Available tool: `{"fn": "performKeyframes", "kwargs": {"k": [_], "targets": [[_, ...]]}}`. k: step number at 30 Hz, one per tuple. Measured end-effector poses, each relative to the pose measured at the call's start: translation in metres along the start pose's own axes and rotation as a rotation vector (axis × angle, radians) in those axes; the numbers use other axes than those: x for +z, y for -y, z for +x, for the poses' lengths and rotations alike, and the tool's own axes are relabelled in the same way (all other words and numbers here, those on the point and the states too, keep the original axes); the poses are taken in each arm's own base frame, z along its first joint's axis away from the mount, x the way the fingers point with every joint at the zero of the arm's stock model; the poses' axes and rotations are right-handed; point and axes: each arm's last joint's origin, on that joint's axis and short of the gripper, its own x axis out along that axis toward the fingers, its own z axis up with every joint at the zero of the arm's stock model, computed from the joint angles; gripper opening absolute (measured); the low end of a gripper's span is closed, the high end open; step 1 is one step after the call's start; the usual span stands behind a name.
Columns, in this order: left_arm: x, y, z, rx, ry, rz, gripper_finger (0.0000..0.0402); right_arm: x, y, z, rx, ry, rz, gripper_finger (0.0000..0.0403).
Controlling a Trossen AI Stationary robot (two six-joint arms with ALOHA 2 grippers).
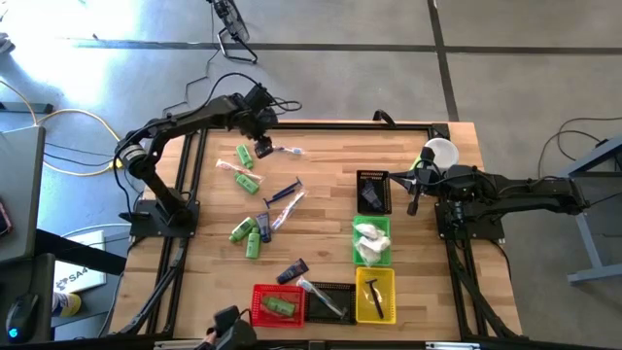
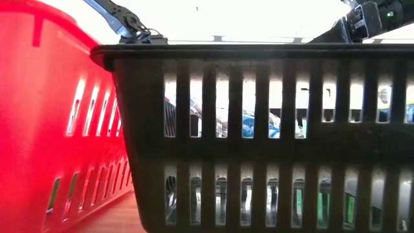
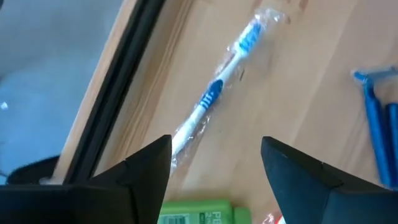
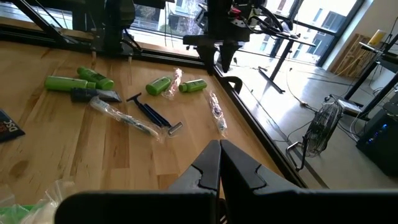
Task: Pick & Place Travel size toiletries
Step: Put the dark blue toothbrush into the bottom black bin
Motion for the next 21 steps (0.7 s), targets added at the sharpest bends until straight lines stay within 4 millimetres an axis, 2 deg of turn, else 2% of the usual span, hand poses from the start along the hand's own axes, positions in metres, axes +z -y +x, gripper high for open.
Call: {"fn": "performKeyframes", "kwargs": {"k": [4,11,16,21], "targets": [[-0.009,0.003,0.008,-0.023,-0.032,0.091,0.024,0.0,0.0,0.0,0.0,0.0,0.0,0.0002],[-0.019,0.007,0.02,-0.033,-0.049,0.112,0.0239,0.0,0.0,0.0,0.0,0.0,-0.007,0.0002],[-0.013,0.005,0.025,-0.029,0.04,0.14,0.0239,0.0,0.0,0.0,0.001,-0.004,-0.01,0.0002],[-0.005,0.002,0.04,-0.05,0.052,0.157,0.0238,-0.002,0.0,0.0,0.005,-0.024,-0.025,0.0002]]}}
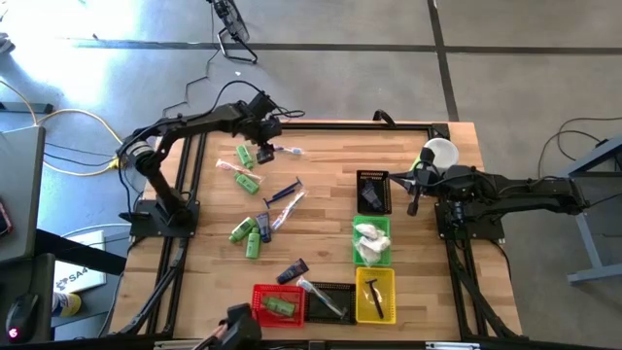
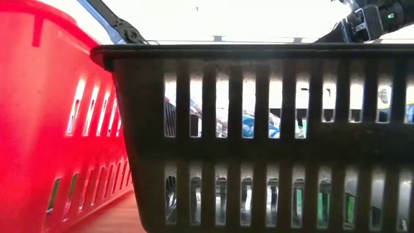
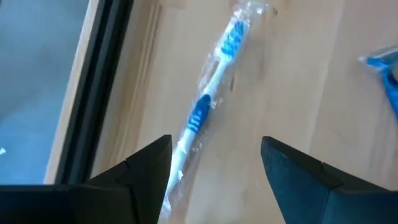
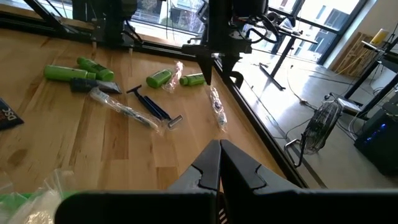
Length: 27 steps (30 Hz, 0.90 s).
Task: Pick & Place Travel size toiletries
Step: Put the dark blue toothbrush into the bottom black bin
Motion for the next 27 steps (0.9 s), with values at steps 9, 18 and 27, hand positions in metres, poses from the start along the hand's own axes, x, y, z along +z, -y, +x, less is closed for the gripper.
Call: {"fn": "performKeyframes", "kwargs": {"k": [9,18,27], "targets": [[0.004,-0.007,0.037,-0.046,-0.083,-0.004,0.0238,0.0,0.0,0.0,-0.001,-0.002,-0.001,0.0002],[0.0,-0.008,0.053,-0.036,-0.126,0.002,0.0238,0.0,0.0,0.0,-0.001,-0.002,-0.004,0.0002],[-0.002,-0.009,0.064,-0.02,-0.149,0.002,0.0238,0.0,0.0,0.0,-0.001,-0.001,-0.004,0.0002]]}}
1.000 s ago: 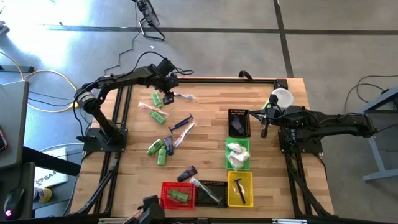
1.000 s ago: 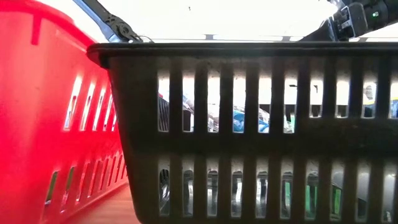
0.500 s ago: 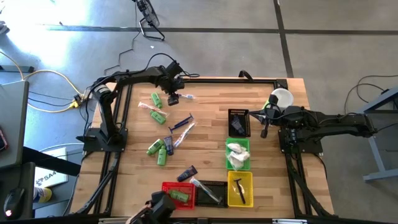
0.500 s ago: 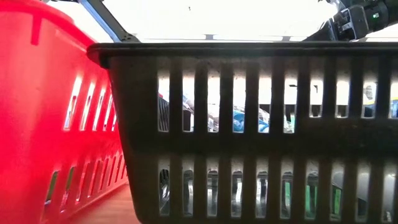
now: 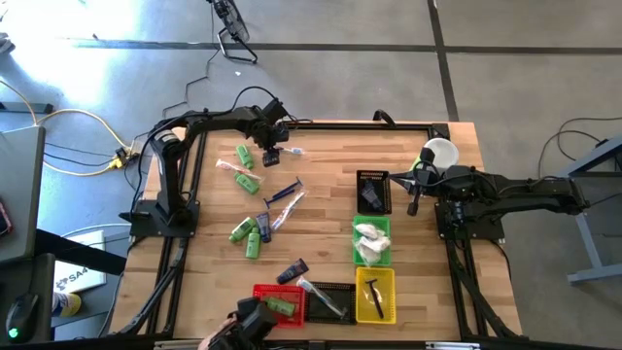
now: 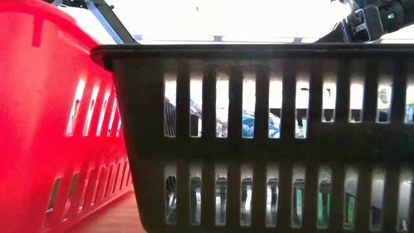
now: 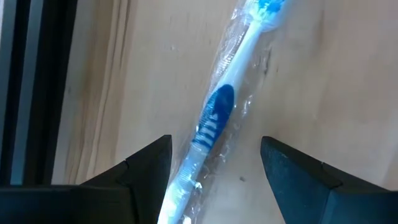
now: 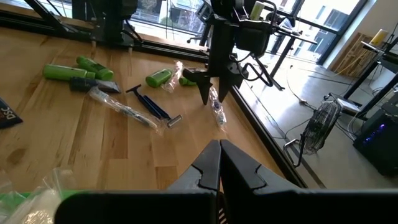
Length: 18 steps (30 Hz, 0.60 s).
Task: Pick & Place Travel size toiletries
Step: Put the dark blue toothbrush into the bottom black bin
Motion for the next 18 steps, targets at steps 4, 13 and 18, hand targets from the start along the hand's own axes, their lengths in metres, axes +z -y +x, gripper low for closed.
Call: {"fn": "performKeyframes", "kwargs": {"k": [4,13,18], "targets": [[-0.0008,0.0005,0.0,-0.006,-0.008,0.0,0.0238,0.0001,0.0,0.0,-0.001,0.001,0.0,0.0002],[-0.002,0.0014,-0.0001,-0.018,-0.019,-0.001,0.0181,0.0004,0.0001,0.0,-0.001,0.004,-0.002,0.0002],[-0.0022,0.0017,0.0,-0.023,-0.019,-0.007,0.0129,0.0004,0.0001,0.0,-0.001,0.004,-0.002,0.0002]]}}
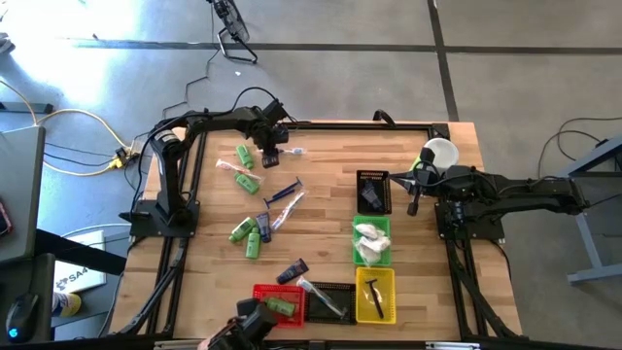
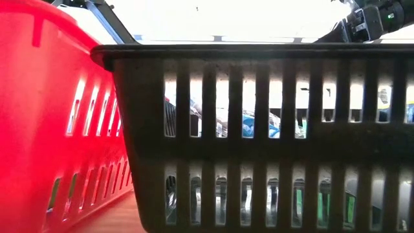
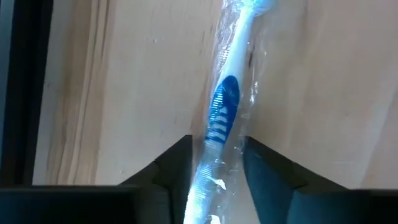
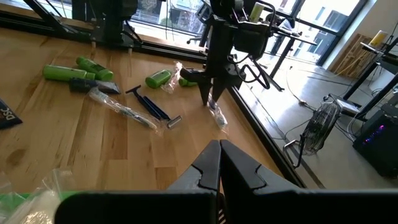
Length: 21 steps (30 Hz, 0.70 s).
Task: Pick & Place Travel size toiletries
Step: Put the dark blue toothbrush into the bottom black bin
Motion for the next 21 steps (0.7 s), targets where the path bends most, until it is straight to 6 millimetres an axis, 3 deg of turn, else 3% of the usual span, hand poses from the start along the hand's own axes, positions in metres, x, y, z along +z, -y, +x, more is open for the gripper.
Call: {"fn": "performKeyframes", "kwargs": {"k": [9,21], "targets": [[-0.0004,0.0001,0.0,0.001,-0.005,-0.002,0.0067,0.0001,0.0,-0.0001,0.0,0.001,0.0,0.0002],[-0.0005,0.0001,0.0,0.003,-0.007,-0.007,0.0036,0.0001,0.0,0.0,0.0,0.001,0.0,0.0002]]}}
